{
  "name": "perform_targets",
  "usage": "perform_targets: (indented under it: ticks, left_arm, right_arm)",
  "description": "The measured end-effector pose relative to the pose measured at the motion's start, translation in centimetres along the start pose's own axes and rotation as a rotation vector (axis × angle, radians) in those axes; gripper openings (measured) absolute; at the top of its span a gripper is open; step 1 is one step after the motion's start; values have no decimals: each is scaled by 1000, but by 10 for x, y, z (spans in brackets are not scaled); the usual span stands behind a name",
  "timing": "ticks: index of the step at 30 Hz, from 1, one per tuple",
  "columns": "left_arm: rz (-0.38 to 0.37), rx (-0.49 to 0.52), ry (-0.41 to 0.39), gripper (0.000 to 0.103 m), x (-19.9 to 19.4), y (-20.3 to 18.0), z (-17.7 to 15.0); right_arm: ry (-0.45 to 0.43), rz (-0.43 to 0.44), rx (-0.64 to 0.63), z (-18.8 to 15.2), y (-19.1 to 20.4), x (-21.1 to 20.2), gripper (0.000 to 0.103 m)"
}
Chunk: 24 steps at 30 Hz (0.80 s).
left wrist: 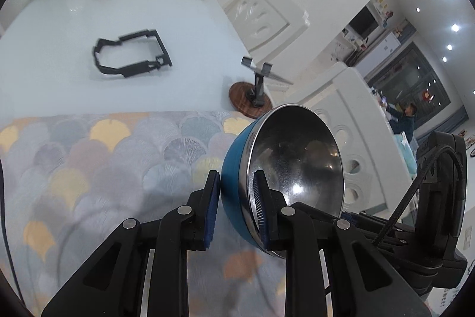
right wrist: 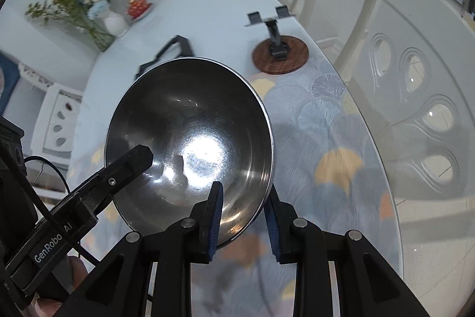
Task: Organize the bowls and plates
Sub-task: 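Lift the blue bowl with both grippers and carry it to the nested bowls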
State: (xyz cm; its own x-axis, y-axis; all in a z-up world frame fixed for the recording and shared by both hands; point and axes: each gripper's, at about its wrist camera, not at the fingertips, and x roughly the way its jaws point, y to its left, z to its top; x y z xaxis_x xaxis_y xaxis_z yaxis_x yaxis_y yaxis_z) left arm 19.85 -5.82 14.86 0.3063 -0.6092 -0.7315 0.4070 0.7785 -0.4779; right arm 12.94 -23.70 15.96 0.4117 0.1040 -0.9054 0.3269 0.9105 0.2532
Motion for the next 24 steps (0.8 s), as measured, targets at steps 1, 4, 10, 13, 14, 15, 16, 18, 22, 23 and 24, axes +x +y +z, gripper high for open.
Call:
perform_targets:
  ticks: [1,4,10,13,14,15,16,18,22,23,24]
  left_arm:
    - [1,-1,-13,20,-11,-2,-5]
    - [10,-2,-49,20,-41,-9,-22]
    - [27,-16,-116,20,-99,-19,-67]
    - [33,-30,-146,20,-126,-22,-95]
    - [34,-34,-154,20,-133,-22,-103]
    - [36,-39,-162,20,-141,-23,-113]
    - [40,-46,-168,20,-147,-23,-121]
    - [52,-53,-177,20,-159,-24,-140]
    - [74,-67,-170,20,-171,-22,-174]
    - [75,-76,-165,20,-173,-21,-182]
    - [74,-85,-159,20,-173,-20,-189]
  right_arm:
    - [-6,5,-5,-7,4,-9,27]
    - [-23,20,-22,-27,16,-32,27]
    - [-46,43,-59,-77,38,-74,27]
    - [-53,49,-83,-106,48,-91,27]
    - [-56,52,-90,-116,50,-96,27]
    - [-56,56,-98,-129,53,-102,27]
    - [-54,60,-101,-137,55,-105,27]
    - [-45,72,-106,-156,57,-110,27]
    - [-16,78,-118,-192,59,-111,27]
    - [-7,76,-118,-199,59,-111,27]
    - [4,74,-115,-206,58,-110,27]
